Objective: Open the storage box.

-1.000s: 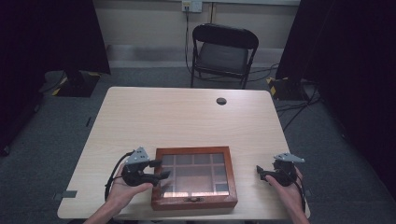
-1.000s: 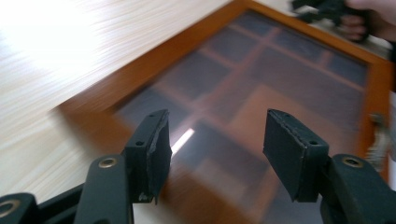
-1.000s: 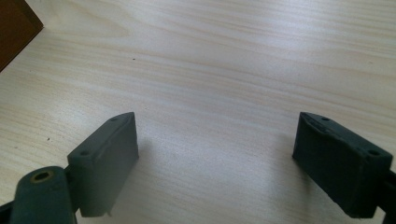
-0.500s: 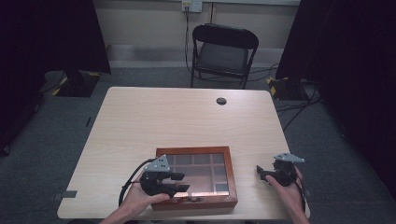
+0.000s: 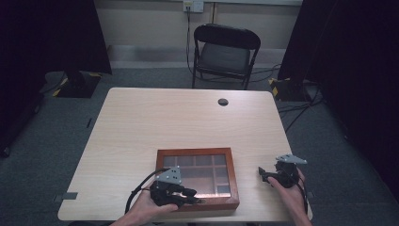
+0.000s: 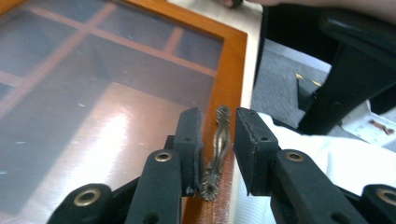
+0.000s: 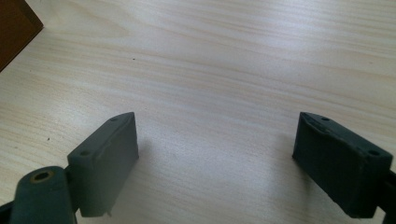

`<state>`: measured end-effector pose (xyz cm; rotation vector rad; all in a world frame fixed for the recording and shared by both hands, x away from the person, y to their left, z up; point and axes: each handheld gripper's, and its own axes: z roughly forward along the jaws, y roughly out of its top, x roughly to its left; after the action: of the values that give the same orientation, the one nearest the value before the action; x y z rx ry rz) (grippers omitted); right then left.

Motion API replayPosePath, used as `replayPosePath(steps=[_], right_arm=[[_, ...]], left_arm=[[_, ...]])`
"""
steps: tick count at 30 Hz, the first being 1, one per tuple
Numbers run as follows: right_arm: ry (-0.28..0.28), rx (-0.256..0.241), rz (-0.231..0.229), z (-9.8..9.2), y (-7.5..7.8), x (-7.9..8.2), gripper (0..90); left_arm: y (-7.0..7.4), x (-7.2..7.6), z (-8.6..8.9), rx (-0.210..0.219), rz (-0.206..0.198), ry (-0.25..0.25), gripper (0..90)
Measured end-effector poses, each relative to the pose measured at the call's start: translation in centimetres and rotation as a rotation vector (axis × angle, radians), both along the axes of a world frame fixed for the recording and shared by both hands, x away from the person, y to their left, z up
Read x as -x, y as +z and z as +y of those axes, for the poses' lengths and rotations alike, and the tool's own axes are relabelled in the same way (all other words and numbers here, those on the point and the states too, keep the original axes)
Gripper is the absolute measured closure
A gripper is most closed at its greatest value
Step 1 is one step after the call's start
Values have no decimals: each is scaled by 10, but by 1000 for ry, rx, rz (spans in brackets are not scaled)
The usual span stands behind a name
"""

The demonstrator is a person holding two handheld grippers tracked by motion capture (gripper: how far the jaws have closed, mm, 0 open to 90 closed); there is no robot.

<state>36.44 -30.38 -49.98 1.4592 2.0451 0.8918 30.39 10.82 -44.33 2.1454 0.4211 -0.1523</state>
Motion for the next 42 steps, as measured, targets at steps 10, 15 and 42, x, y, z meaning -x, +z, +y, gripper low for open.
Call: replayPosePath(steps=[10,15,42], right_arm=[[0,0,0,0,0,0,132],[0,0,0,0,0,0,132],[1,0,0,0,0,0,133]], left_arm=[[-2,-1,-2,-6,-9,-40,800],[-2,-3,-1,-5,-6,-52,816],[6,-8,7,38,37,-46,821]])
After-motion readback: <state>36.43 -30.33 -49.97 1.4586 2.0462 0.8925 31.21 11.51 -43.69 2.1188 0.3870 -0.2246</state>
